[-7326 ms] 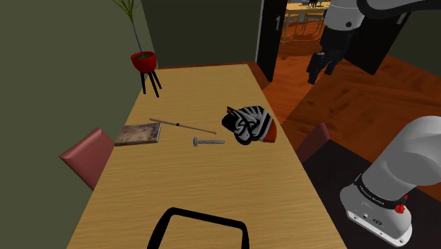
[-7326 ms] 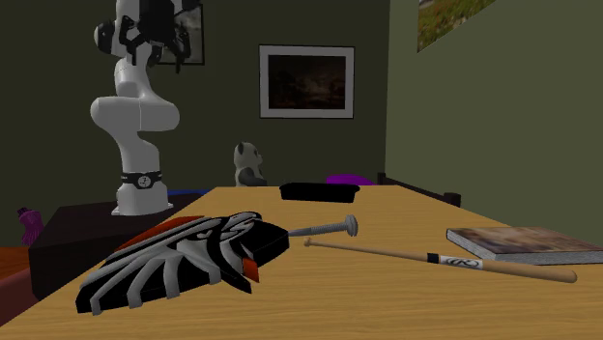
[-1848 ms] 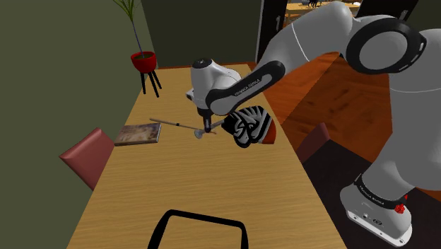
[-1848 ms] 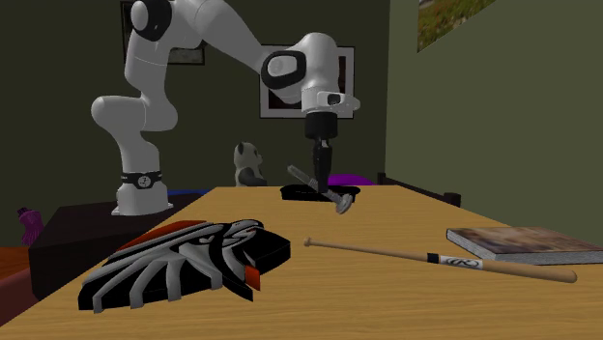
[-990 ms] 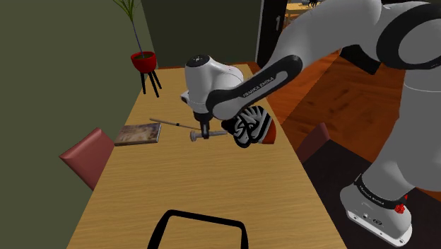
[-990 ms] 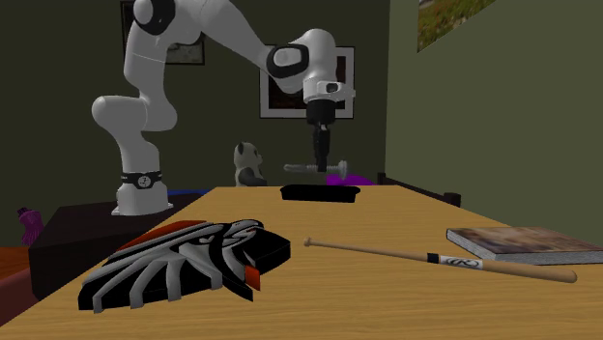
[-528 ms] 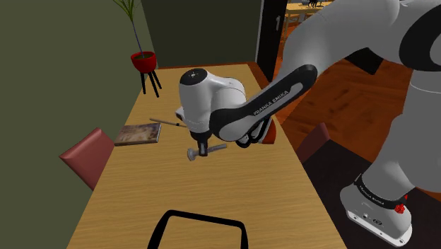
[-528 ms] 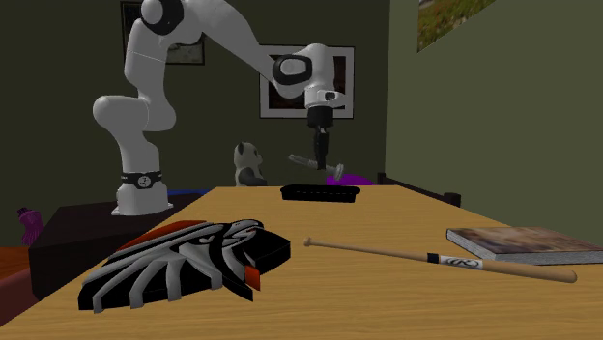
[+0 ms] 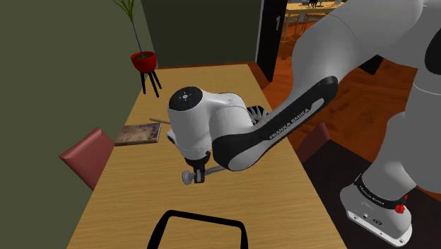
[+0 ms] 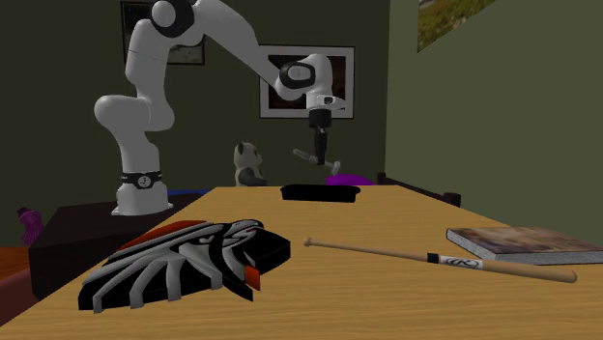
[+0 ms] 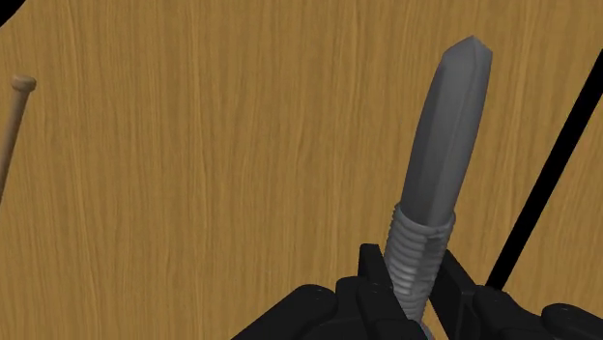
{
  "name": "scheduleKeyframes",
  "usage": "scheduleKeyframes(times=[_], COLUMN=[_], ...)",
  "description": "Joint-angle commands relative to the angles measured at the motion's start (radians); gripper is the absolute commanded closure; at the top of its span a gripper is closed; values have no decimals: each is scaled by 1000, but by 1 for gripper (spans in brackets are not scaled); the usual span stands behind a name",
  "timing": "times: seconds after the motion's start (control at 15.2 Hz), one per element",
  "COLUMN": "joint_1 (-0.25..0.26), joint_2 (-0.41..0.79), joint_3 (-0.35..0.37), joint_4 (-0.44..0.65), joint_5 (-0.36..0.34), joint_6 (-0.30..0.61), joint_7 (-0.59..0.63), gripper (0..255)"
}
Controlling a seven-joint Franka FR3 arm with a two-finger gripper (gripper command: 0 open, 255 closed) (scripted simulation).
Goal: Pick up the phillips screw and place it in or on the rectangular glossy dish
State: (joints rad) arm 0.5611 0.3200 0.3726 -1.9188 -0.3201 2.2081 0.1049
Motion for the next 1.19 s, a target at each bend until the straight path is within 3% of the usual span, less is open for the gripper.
scheduleKeyframes(times=[0.0, 0.79, 1.12], joint_1=[33, 238, 245], joint_2=[4, 98, 133], joint_3=[14, 77, 65], joint_4=[1, 139, 120], joint_5=[-6, -49, -73], joint_6=[-7, -107, -58], joint_7=[51, 308, 328], gripper=[255, 255, 255])
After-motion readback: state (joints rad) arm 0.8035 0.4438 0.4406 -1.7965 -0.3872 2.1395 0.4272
